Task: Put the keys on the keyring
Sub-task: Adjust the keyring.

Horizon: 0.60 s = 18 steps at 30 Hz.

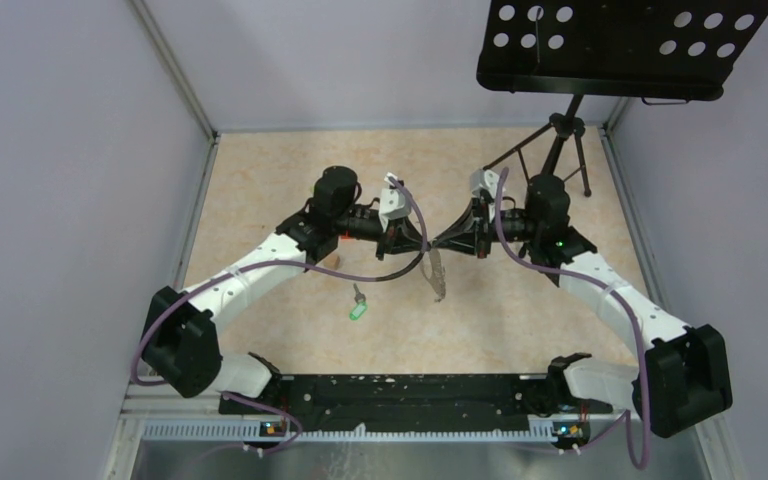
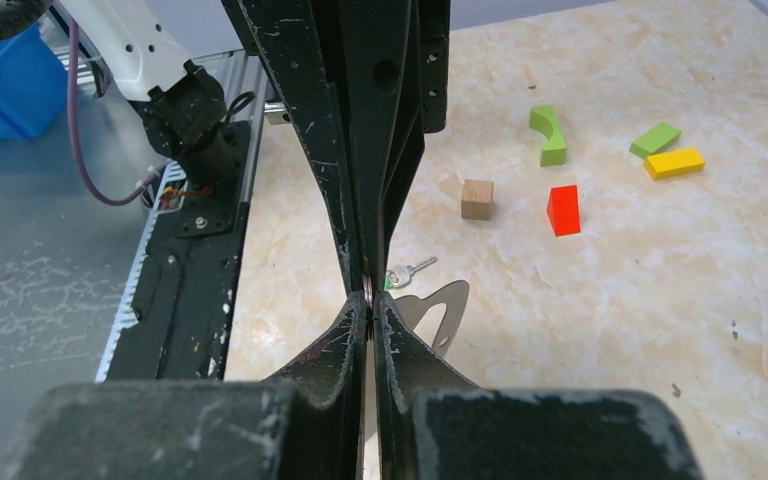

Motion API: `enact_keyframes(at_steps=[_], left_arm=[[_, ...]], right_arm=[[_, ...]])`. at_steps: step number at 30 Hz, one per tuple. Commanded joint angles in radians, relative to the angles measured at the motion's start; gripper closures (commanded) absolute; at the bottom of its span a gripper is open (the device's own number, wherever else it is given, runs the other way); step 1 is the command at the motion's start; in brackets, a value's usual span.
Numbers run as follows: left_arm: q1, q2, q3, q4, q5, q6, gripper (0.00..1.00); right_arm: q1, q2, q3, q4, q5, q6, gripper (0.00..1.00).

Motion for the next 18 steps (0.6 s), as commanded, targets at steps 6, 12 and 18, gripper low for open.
enact_keyframes(at_steps=[6,12,18], left_arm=[[-0.009,-0.03,0.064,0.039,0.022,0.033,0.91],[-0.01,0.0,0.088,0.039,0.036,0.017,0.77],[-0.011,0.013,0.09,0.018,0.033,0.035,0.7]], right_arm=[[0.008,0.005,0.038,-0.061,0.023,-0.079,1.0],[0.008,0.015,0.037,-0.064,0.021,-0.079,1.0],[0.008,0.014,0.035,-0.063,0.021,-0.08,1.0]])
